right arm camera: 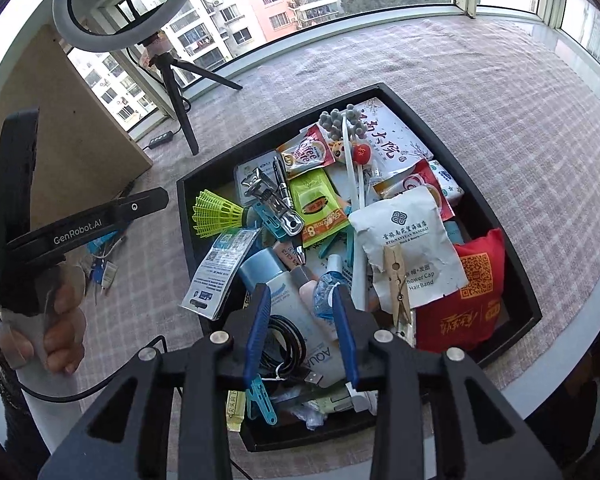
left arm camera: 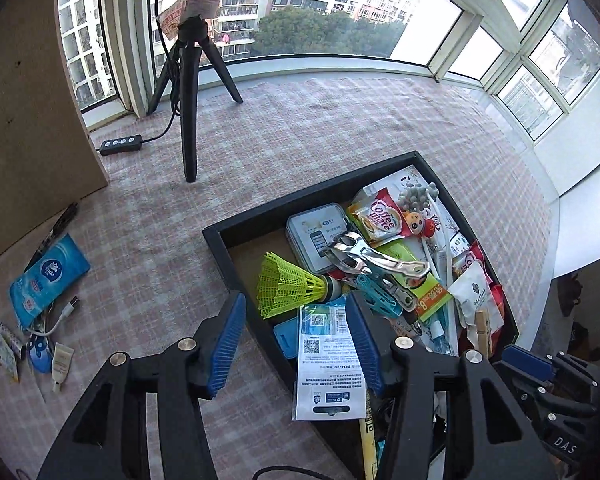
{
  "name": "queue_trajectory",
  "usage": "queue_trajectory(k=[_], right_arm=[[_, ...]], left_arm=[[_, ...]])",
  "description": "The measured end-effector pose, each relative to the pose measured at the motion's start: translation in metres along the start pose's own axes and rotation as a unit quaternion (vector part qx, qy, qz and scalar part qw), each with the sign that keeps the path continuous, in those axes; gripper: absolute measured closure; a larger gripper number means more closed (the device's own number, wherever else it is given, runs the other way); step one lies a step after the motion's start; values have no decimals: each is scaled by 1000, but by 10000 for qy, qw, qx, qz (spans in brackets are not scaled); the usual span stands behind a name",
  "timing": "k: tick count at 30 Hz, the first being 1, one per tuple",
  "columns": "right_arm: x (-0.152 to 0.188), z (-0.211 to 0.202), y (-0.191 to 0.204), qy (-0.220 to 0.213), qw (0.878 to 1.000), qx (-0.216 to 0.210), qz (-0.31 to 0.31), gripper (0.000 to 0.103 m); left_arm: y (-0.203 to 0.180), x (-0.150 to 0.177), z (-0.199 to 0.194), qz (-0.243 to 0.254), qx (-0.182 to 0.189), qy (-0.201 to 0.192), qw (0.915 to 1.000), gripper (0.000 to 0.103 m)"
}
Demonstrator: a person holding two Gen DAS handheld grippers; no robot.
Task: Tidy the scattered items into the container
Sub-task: 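Carry the clamp and blue bottle to the tray and release them, then grasp the second teal clothespin with the left gripper while the right grasps the patterned lighter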
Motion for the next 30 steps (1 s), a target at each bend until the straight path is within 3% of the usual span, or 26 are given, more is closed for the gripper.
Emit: queue_trajectory(k=[10,18,23,30], right_arm=[[-2,26,57,198,9977,-257,-588,71],[2,54,121,473,9898,-496,-1250,67],[17,77,168,710,9805,-697,-1693,63],[33,105,233,922,9666,-897,-2218,63]], left_arm=[[75,28,-20,-450,-476,-162,9977,54],[166,58,-35,-1013,-914,-195,9904,54],[238,90,-41,-1480,-1290,-90,9805,53],[334,135,-57,-2171,-1755,-27,9602,54]])
Point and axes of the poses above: each gripper's, at about its wrist camera, not at the fingertips, and z roughly the way its jaws point, y to its left, x to its underside, the point moved 8 cm from there along z, roughly the way its jaws point, and after that the axes turned 3 degrees about -x, right-handed, at the moved point
